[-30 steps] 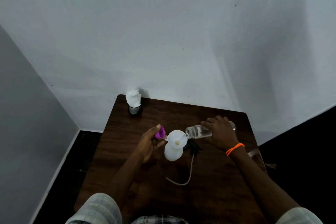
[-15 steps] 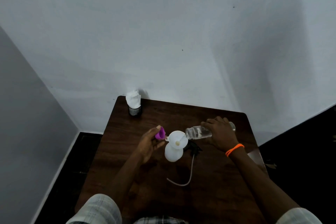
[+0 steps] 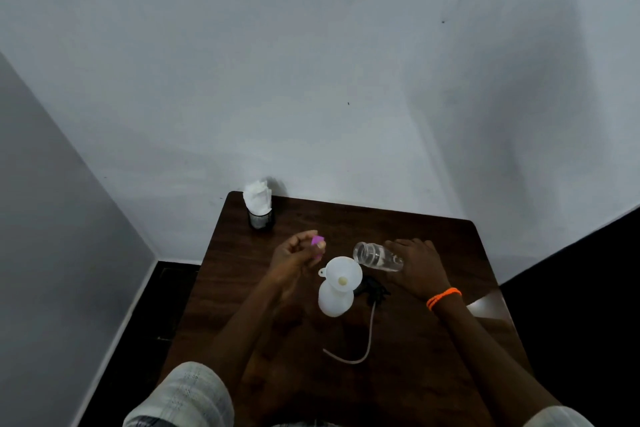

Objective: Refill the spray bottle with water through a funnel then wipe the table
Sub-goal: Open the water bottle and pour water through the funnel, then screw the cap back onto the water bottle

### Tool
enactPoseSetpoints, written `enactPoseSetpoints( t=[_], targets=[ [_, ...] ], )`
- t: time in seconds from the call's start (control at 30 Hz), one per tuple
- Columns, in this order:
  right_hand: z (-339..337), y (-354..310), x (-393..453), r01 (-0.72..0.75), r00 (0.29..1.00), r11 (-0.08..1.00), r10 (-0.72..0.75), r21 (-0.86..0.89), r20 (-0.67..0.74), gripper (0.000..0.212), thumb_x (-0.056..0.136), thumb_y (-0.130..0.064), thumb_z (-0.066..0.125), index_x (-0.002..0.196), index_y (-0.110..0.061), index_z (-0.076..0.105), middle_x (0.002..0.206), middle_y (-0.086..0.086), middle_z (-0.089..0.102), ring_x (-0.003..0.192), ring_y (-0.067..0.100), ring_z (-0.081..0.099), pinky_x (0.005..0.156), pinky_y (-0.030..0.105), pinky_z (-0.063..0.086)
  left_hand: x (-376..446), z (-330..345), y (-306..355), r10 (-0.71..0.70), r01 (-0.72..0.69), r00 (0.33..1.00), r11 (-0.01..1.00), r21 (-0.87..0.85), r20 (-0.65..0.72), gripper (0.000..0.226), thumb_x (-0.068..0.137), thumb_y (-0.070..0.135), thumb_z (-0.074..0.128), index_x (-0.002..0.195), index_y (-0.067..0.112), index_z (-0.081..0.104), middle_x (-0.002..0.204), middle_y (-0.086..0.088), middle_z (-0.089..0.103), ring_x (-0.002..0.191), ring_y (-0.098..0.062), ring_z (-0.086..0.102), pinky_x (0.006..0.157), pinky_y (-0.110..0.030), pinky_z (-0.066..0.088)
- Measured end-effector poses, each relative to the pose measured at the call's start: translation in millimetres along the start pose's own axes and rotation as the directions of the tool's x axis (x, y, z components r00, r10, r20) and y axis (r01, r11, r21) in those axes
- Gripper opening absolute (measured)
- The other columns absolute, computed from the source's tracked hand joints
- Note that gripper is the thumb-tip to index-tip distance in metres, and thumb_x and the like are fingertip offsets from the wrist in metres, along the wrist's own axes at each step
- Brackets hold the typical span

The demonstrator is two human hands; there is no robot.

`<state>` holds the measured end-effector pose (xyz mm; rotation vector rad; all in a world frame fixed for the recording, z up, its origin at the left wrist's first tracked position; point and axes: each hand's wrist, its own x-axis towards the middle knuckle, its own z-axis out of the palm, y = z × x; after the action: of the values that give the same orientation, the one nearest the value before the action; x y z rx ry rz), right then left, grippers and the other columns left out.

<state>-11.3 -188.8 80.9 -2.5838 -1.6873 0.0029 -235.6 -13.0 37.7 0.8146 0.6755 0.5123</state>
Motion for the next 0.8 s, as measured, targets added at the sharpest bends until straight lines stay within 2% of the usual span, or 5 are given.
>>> enactPoseSetpoints(
  t=[0.17, 0.33, 0.47, 0.63, 0.8],
  targets=[
    [-7.6, -4.6, 10.0, -0.041, 0.993, 0.981, 0.061, 0.189, -0.103, 0.08, 0.061, -0.066, 0.056, 0.125, -0.019, 0.071, 0.118, 0.003, 0.074, 0.1, 0.028, 0.069, 0.086, 0.042, 0.045, 13.2, 29.3, 26.0, 0.198, -0.201, 0.979, 0.933, 0.297, 0.041, 0.056, 0.066, 0.02, 0.095, 0.117, 0.013, 0.072, 0.112, -0.009, 0.077, 0.109, -0.027, 0.071, 0.097, -0.039, 0.057],
    [-20.8, -13.7, 24.5, -0.023, 0.983, 0.904, 0.098, 0.426, -0.156, 0.061, 0.058, -0.052, 0.078, 0.112, -0.023, 0.075, 0.101, -0.002, 0.078, 0.087, 0.019, 0.073, 0.075, 0.04, 0.055, 21.5, 66.4, 53.3, 0.314, -0.347, 0.938, 0.865, 0.363, 0.148, 0.052, 0.07, 0.011, 0.092, 0.118, 0.011, 0.073, 0.11, -0.005, 0.078, 0.106, -0.018, 0.072, 0.092, -0.029, 0.058],
    [-31.6, -28.3, 29.7, -0.003, 0.971, 0.806, 0.145, 0.592, -0.192, 0.046, 0.057, -0.035, 0.087, 0.101, -0.026, 0.076, 0.087, -0.009, 0.077, 0.076, 0.004, 0.07, 0.067, 0.036, 0.056, 28.0, 83.4, 69.6, 0.357, -0.405, 0.914, 0.818, 0.407, 0.192, 0.05, 0.072, 0.01, 0.091, 0.119, 0.009, 0.074, 0.11, -0.005, 0.078, 0.104, -0.018, 0.073, 0.094, -0.031, 0.058],
    [-36.6, -41.2, 38.8, -0.052, 0.969, 0.709, 0.206, 0.704, -0.136, 0.037, 0.055, -0.029, 0.09, 0.089, -0.029, 0.075, 0.08, -0.013, 0.075, 0.072, 0.001, 0.069, 0.067, 0.032, 0.056, 35.3, 91.7, 88.3, 0.387, -0.463, 0.886, 0.741, 0.487, 0.255, 0.049, 0.071, 0.011, 0.092, 0.117, 0.012, 0.075, 0.109, -0.002, 0.078, 0.105, -0.021, 0.073, 0.096, -0.034, 0.058],
    [-46.4, -51.6, 47.1, -0.067, 0.964, 0.639, 0.239, 0.766, -0.116, 0.035, 0.057, -0.019, 0.093, 0.086, -0.024, 0.076, 0.076, -0.011, 0.075, 0.071, -0.001, 0.069, 0.064, 0.014, 0.051, 39.2, 98.6, 112.4, 0.339, -0.474, 0.88, 0.676, 0.564, 0.334, 0.049, 0.07, 0.012, 0.092, 0.116, 0.019, 0.076, 0.116, 0.002, 0.076, 0.11, -0.014, 0.071, 0.1, -0.039, 0.056]
  ],
)
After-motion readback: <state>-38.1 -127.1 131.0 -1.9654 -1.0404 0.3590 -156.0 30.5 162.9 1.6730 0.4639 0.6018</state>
